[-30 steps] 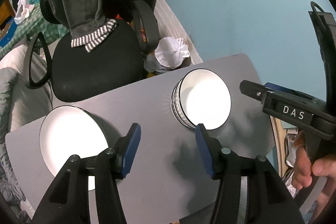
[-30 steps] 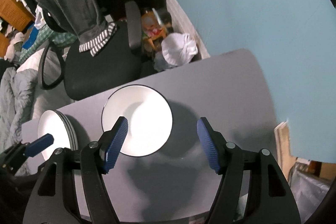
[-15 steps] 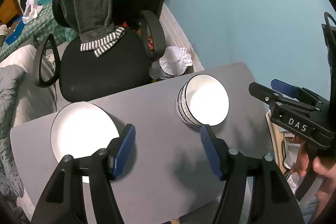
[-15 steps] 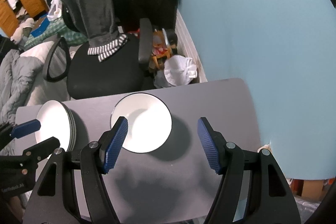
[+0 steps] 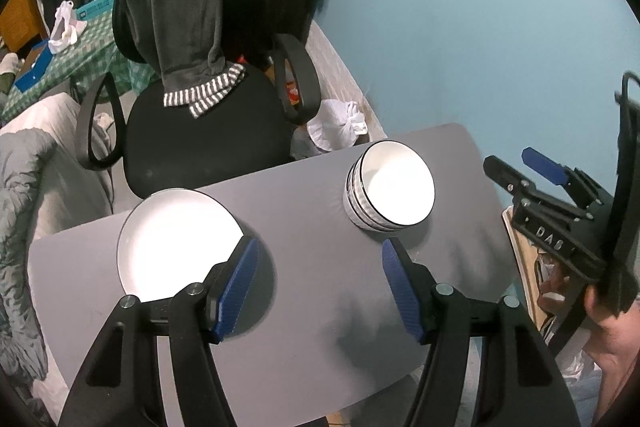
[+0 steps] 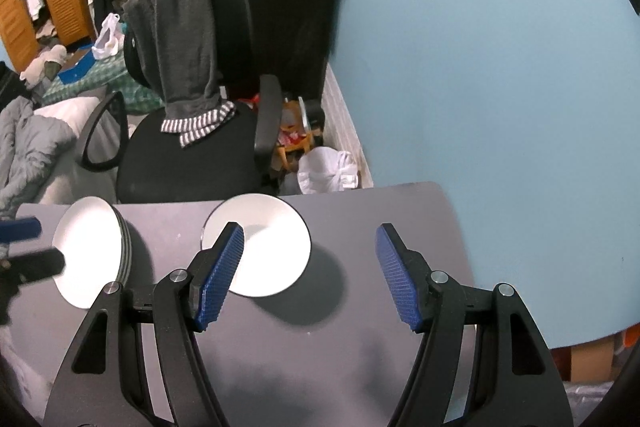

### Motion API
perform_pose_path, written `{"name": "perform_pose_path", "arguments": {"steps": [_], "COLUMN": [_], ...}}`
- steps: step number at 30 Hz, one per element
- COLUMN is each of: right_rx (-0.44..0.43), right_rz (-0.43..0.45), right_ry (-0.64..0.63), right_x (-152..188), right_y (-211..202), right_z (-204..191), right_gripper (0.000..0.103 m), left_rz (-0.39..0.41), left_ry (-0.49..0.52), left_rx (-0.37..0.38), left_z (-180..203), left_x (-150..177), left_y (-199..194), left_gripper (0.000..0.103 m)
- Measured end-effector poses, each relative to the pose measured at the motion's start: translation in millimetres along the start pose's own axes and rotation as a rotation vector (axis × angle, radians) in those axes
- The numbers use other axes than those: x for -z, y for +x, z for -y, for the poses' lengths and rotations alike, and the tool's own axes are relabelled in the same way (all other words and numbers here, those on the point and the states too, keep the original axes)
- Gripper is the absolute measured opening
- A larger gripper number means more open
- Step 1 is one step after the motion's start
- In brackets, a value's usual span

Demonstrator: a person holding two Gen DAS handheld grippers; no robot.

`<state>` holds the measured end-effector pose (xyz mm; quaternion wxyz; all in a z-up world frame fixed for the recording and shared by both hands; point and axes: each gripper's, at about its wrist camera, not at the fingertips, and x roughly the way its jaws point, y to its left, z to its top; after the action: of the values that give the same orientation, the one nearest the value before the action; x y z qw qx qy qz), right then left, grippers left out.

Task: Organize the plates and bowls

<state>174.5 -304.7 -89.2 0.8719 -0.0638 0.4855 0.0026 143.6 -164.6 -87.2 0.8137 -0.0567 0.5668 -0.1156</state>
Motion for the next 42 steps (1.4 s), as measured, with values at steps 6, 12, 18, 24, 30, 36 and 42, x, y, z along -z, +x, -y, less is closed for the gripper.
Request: {"name": "perform_pose_path", "arguments": {"steps": [6, 12, 18, 24, 30, 36, 42], "right_rx": [-0.014, -0.094, -0.137, -0.164, -0.221, -0.279, -0.321], "right_rz": [0.081, 0.01, -0.023, -0.102, -0.176, -0.297, -0.353], "right_ry": [-0.086, -0.066, -0.139, -0.105, -0.122, -0.133, -0.129], "right_x": [15, 13, 7, 0, -2, -3, -3], "right_y": [-6, 5, 24, 56, 86, 118, 143], "right_z": [-6, 3, 7, 23, 33, 36, 37], "right_gripper": [0.068, 0.069, 0.07, 0.07, 0.07, 0.07, 0.07], "left_rz": [-0.009, -0.01, -0.03, -0.045, -0.1, -0.142, -0.209], "left_ry": [0.004, 0.008, -0.038, -0.094, -0.126, -0.143, -0.156], "left_rx": [-0.003, 0.0, -0.007, -0.022, -0.005, 0.003, 0.001], "left_z": [3, 5, 9, 16, 24, 25, 23], "left_x": [-1, -3, -10, -17, -24, -31, -35], "left_y": [4, 13, 42, 74, 106, 134, 161], "left_gripper": [0.067, 0.074, 0.075, 0.075, 0.075, 0.075, 0.075]}}
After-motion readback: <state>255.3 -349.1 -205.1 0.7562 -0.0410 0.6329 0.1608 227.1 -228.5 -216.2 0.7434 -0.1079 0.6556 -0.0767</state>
